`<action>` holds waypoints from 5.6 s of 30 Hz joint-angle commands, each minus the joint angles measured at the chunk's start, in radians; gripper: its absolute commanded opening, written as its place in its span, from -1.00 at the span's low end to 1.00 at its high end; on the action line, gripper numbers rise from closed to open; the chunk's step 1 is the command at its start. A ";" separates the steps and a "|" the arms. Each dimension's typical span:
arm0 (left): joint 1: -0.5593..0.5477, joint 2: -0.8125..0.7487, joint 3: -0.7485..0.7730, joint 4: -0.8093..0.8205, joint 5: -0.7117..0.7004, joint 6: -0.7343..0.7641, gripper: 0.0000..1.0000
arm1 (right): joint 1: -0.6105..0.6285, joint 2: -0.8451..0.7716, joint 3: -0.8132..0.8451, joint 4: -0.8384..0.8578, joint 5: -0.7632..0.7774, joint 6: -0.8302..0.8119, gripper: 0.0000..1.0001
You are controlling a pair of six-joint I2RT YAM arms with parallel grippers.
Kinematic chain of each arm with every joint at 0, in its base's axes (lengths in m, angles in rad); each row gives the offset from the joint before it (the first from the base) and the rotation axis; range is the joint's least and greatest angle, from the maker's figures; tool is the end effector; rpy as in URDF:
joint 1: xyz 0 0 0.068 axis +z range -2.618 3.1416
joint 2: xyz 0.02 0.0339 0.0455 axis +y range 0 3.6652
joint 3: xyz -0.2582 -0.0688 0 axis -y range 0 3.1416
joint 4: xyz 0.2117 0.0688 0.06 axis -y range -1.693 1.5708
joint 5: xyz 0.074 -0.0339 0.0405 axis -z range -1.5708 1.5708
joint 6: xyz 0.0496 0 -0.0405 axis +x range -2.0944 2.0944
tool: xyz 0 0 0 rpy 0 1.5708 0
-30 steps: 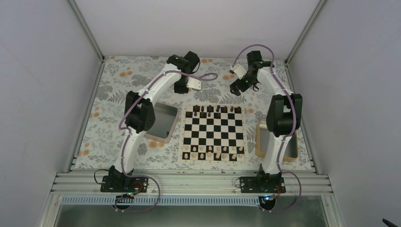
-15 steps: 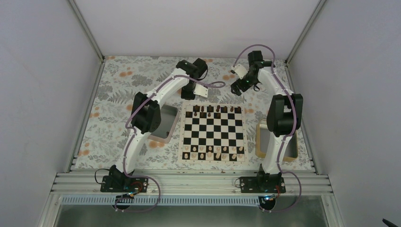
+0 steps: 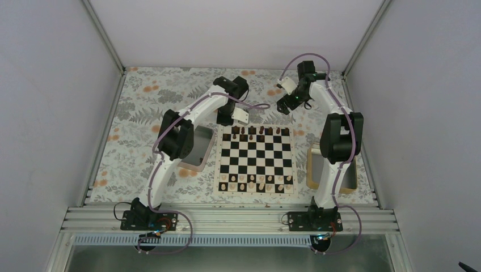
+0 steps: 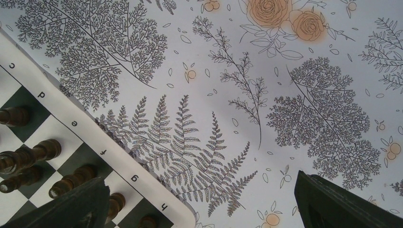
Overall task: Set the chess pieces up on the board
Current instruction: Place the chess piece on the chessboard, then pick up the chess piece from the storage box, then place the chess piece on the chessboard.
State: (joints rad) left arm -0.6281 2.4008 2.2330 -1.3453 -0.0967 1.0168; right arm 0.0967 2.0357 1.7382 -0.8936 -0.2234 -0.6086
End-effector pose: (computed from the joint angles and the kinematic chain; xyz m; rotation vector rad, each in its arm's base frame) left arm 0.3559 -0.2526 0.1884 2.2683 2.1121 0.1644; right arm 0.3982 0.0497 0.2260 -0.9925 2.5274 0.1625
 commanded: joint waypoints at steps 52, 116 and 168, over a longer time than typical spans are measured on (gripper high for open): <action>0.037 -0.111 -0.027 -0.011 -0.064 -0.008 -0.37 | -0.018 -0.008 -0.006 -0.012 -0.017 -0.006 1.00; 0.422 -0.609 -1.062 0.492 -0.029 0.284 -0.30 | 0.012 0.013 -0.006 -0.030 -0.021 -0.020 1.00; 0.170 -0.442 -0.661 0.316 -0.073 0.207 -0.81 | 0.008 0.007 -0.013 -0.027 -0.011 -0.024 1.00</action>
State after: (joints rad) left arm -0.4404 1.9598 1.5055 -0.9703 -0.1802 1.2407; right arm 0.1040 2.0361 1.7355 -0.9180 -0.2317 -0.6247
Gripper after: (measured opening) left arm 0.107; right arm 0.996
